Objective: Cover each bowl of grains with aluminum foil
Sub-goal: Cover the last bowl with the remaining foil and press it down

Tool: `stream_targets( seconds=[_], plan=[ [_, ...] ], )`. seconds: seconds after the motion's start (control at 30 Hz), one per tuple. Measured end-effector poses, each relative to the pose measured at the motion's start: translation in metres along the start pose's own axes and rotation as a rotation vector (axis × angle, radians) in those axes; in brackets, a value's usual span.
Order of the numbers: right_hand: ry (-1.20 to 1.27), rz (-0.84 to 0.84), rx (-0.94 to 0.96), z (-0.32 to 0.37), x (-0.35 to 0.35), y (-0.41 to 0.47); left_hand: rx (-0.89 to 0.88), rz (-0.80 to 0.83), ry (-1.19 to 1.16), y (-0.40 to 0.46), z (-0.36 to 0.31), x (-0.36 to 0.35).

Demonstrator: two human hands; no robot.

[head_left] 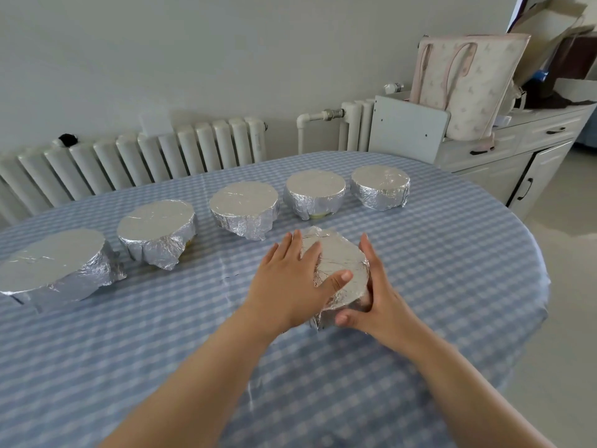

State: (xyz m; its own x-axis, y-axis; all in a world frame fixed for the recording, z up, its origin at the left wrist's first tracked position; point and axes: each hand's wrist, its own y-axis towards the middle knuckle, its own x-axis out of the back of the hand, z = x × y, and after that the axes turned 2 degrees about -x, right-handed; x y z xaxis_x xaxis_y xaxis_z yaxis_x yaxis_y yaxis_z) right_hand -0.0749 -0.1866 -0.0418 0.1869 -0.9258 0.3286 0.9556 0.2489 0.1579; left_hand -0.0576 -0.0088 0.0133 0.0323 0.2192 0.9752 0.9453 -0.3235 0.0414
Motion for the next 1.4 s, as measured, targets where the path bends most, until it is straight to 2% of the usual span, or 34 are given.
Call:
stream_targets(
  seconds=[0.07,0.17,0.33,0.57,0.83,1.03,1.2,1.4],
  plan=[
    [0.103,-0.049,-0.013,0.011,0.004,-0.001,-0.007,0.008,0.035,0.0,0.002,-0.002],
    [0.206,-0.239,-0.128,0.025,0.01,0.007,-0.017,0.01,0.063,0.0,0.001,-0.002],
    [0.147,-0.407,-0.196,0.02,0.004,0.036,-0.017,-0.014,0.083,0.0,0.001,-0.003],
    [0.24,-0.574,-0.234,0.009,-0.004,0.035,-0.022,-0.023,0.097,0.001,0.003,-0.006],
    [0.493,-0.555,-0.365,0.006,-0.008,0.028,-0.018,-0.028,0.094,0.002,0.002,-0.006],
    [0.639,-0.518,-0.369,0.002,-0.005,0.031,-0.014,-0.027,0.094,0.002,0.0,-0.004],
    [0.676,-0.523,-0.393,0.001,-0.002,0.035,-0.009,-0.041,0.089,0.002,0.0,-0.005],
    [0.594,-0.506,-0.426,-0.002,0.0,0.039,-0.017,-0.047,0.098,0.003,0.002,-0.008]
  ],
)
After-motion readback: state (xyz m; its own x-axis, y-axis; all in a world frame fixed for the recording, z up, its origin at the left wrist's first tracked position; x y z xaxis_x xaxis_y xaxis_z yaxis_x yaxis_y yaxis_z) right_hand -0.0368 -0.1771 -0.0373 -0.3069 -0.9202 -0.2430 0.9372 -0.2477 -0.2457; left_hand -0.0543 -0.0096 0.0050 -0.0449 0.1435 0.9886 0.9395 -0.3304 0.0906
